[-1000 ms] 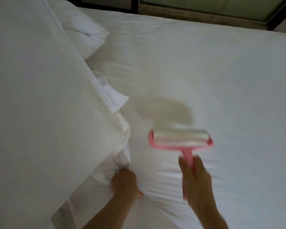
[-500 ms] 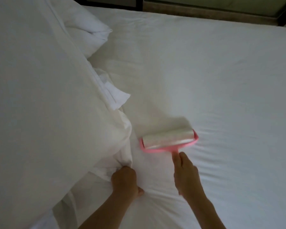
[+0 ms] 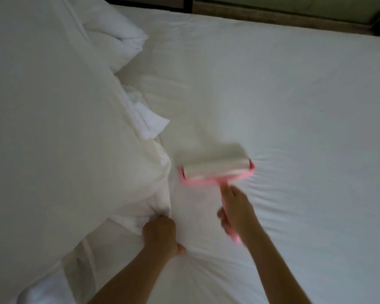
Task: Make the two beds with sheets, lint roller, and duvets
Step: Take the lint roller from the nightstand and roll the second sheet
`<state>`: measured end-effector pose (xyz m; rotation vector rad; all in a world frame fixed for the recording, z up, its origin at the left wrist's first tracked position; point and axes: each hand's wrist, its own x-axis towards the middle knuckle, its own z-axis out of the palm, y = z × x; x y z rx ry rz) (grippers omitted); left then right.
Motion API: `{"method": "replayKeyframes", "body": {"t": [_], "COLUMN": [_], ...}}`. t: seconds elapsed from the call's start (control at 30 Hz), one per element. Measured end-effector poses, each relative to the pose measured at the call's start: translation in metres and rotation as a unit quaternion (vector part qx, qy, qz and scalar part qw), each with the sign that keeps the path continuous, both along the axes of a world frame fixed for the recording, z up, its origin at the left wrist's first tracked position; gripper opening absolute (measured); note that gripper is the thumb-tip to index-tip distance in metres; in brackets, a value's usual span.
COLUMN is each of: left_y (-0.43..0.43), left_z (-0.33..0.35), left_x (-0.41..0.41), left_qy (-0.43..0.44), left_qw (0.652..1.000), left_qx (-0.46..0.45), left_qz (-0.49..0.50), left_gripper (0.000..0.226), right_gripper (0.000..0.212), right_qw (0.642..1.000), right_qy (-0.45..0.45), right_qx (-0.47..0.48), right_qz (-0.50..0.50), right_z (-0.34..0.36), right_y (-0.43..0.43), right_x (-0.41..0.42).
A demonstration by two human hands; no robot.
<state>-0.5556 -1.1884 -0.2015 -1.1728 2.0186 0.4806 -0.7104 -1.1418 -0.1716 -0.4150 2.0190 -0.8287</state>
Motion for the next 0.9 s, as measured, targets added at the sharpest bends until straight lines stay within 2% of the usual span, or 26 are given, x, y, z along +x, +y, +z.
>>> {"method": "replayKeyframes", "body": {"t": [0.07,0.13,0.2,0.23,0.27,0.3,0.33,0.37,0.43,0.47,0.5,0.53,0.57,0.63,0.7,0.77,0.9], "left_y": [0.0,0.0,0.0,0.0,0.0,0.001,0.001,0.001,-0.001,-0.002,-0.002,-0.002,-0.001,-0.001,-0.001,-0.002,-0.005], "left_z": [-0.001,0.0,0.002,0.002,0.001,-0.001,-0.003,-0.004,-0.006,-0.007,-0.008,-0.008,-0.009,-0.011,-0.014,-0.016,-0.016], "left_x": [0.001,0.002,0.003,0.003,0.003,0.002,0.001,0.0,-0.002,-0.002,-0.001,0.0,0.001,0.004,0.005,0.004,0.004], "left_qy": [0.004,0.006,-0.001,-0.007,-0.012,-0.014,-0.013,-0.01,-0.005,-0.004,-0.005,-0.006,-0.006,-0.002,0.003,0.003,-0.002], "left_qw": [1.0,1.0,1.0,1.0,1.0,1.0,1.0,1.0,1.0,1.0,1.0,1.0,1.0,1.0,1.0,1.0,1.0], "left_qx": [0.001,0.002,0.002,0.001,0.0,0.0,0.002,0.003,0.003,0.003,0.005,0.008,0.011,0.01,0.006,0.006,0.001], "left_qz": [0.0,0.0,-0.006,-0.009,-0.011,-0.01,-0.008,-0.007,-0.004,-0.004,-0.005,-0.005,-0.005,-0.008,-0.015,-0.018,-0.026], "left_gripper": [0.069,0.07,0.069,0.067,0.066,0.064,0.063,0.063,0.063,0.064,0.066,0.067,0.069,0.07,0.071,0.072,0.072], "right_gripper": [0.045,0.044,0.041,0.033,0.025,0.034,0.033,0.024,0.037,0.042,0.044,0.041,0.038,0.034,0.027,0.026,0.027], "right_qw": [0.999,0.996,0.985,0.981,0.98,0.996,0.994,0.986,0.952,0.955,0.977,0.985,0.983,0.981,0.981,0.982,0.992], "right_qy": [0.017,0.012,0.087,0.095,0.065,0.016,0.079,0.134,0.228,0.205,0.13,0.05,0.009,0.015,0.069,0.079,0.044], "right_qx": [-0.049,-0.061,0.018,0.012,-0.012,0.005,-0.027,-0.1,-0.201,-0.196,-0.136,-0.097,-0.086,-0.13,-0.136,-0.131,-0.067], "right_qz": [0.008,0.071,0.15,0.166,0.187,0.092,0.074,0.027,-0.045,-0.087,-0.1,-0.135,-0.161,-0.143,-0.117,-0.106,-0.096], "right_z": [-0.006,-0.009,-0.003,-0.004,-0.006,-0.003,-0.014,-0.021,-0.001,0.009,0.018,0.032,0.038,0.048,0.047,0.036,0.007], "right_y": [-0.044,-0.044,-0.016,0.011,0.049,0.071,0.088,0.098,0.096,0.09,0.077,0.061,0.044,-0.008,-0.064,-0.1,-0.093], "right_x": [-0.021,-0.023,-0.01,0.0,0.011,0.012,0.014,0.019,0.027,0.033,0.04,0.032,0.019,-0.015,-0.045,-0.063,-0.06]}}
